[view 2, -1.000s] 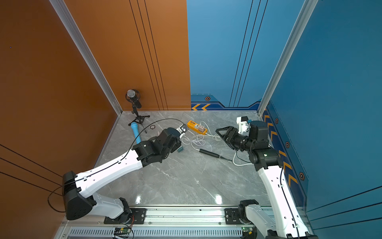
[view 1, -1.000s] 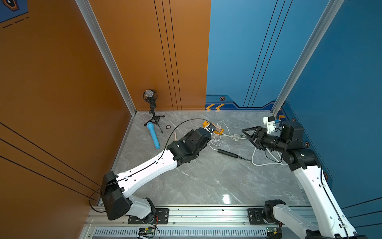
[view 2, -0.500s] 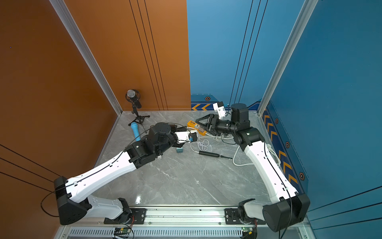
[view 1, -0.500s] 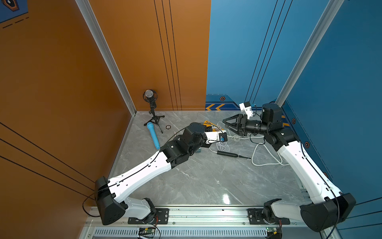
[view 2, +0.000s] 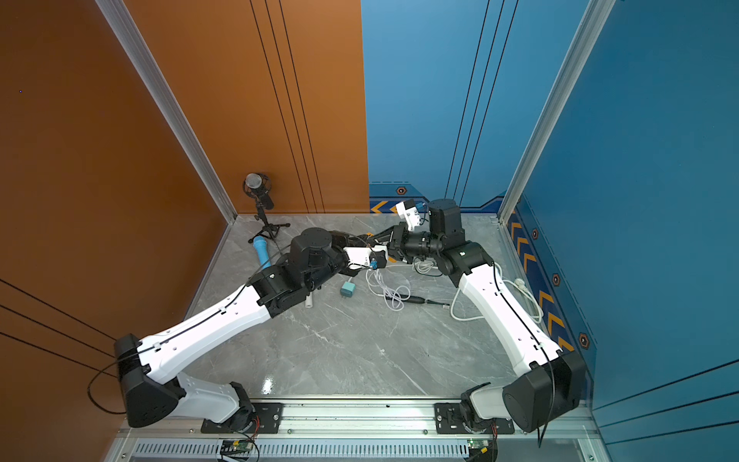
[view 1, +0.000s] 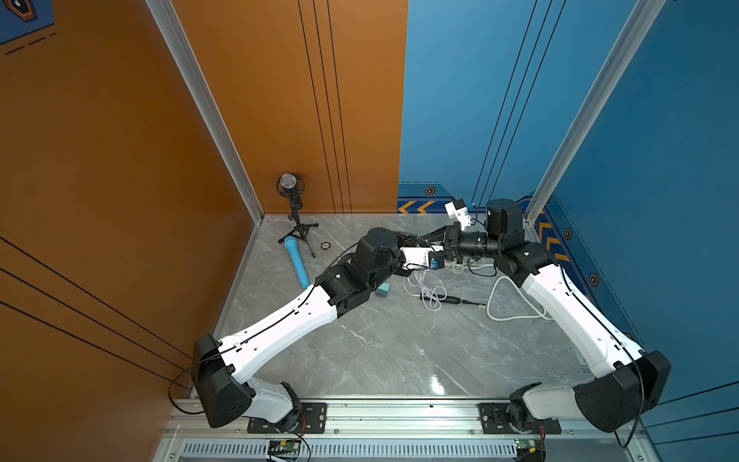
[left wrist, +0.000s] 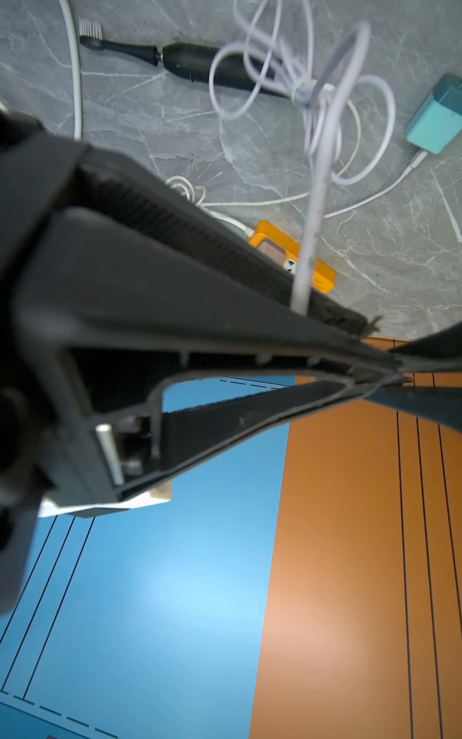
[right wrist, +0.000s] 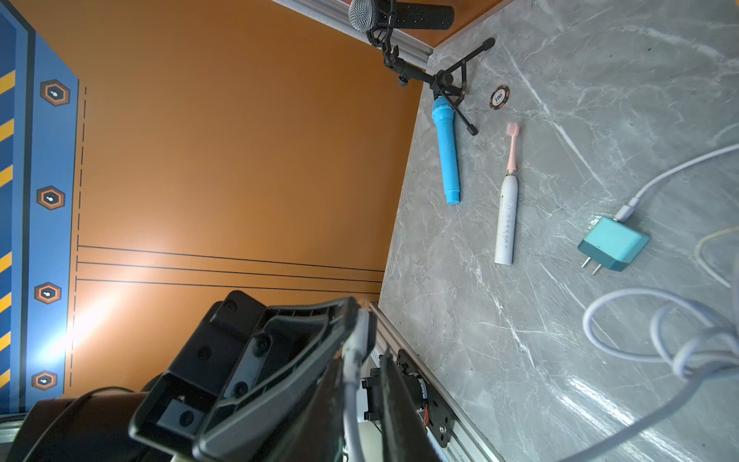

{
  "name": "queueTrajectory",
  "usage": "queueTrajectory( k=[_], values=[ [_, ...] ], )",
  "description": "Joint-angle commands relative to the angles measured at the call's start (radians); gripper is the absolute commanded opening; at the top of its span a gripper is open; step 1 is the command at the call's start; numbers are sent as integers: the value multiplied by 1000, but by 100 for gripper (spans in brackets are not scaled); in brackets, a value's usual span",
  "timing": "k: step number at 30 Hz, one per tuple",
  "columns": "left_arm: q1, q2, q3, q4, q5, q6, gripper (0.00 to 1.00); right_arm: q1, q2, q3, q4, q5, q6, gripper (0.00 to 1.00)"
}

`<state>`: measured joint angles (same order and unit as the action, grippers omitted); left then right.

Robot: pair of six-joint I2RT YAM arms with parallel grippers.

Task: Charge the electric toothbrush
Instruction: Pick up the charging cable from the center of the board.

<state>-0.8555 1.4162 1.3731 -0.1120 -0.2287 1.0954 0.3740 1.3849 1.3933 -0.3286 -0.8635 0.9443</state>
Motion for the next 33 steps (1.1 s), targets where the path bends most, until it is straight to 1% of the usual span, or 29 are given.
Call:
queueTrajectory(
  k=[1, 2, 4, 6, 7, 8, 9, 11, 16, 19, 21, 23, 25, 26, 27, 29, 33],
  values=[
    [8, 3, 32, 42, 57, -5, 0, 9, -2, -6, 34, 20, 34, 19],
    [6, 1, 31, 41, 64, -11, 0, 3, -4, -10, 35, 26, 44, 22],
    [6, -3, 28, 43, 62, -15, 0, -14, -11, -25, 57, 41, 89, 31],
    [6, -8, 26, 42, 68, -18, 0, -31, -21, -56, 122, 43, 158, 32],
    [7, -11, 25, 41, 71, -19, 0, -37, -24, -70, 158, 41, 190, 31],
    [6, -12, 24, 41, 73, -16, 0, -38, -25, -77, 181, 38, 210, 27],
    [4, -11, 26, 40, 74, -13, 0, -35, -23, -78, 189, 34, 215, 24],
    [4, -7, 29, 41, 74, -4, 0, -27, -23, -71, 189, 33, 214, 19],
    [3, 3, 41, 41, 79, 8, 0, -16, -25, -74, 194, 33, 224, 12],
    [3, 14, 50, 41, 87, 15, 0, -13, -24, -72, 210, 24, 237, 11],
    [5, 30, 62, 41, 75, 23, 0, -10, -24, -72, 216, 17, 248, 12],
    [10, 48, 77, 40, 61, 27, 0, -8, -24, -72, 207, 15, 246, 20],
    [20, 61, 87, 43, 59, 23, 0, -10, -25, -73, 179, 15, 229, 25],
    [26, 64, 93, 41, 62, 17, 0, -11, -26, -75, 162, 15, 219, 25],
    [29, 66, 95, 41, 65, 14, 0, -13, -27, -81, 157, 14, 218, 24],
    [34, 70, 100, 40, 66, 9, 0, -13, -31, -89, 157, 11, 218, 18],
    [36, 71, 96, 41, 82, 9, 0, -15, -44, -90, 149, 28, 218, 7]
  ],
)
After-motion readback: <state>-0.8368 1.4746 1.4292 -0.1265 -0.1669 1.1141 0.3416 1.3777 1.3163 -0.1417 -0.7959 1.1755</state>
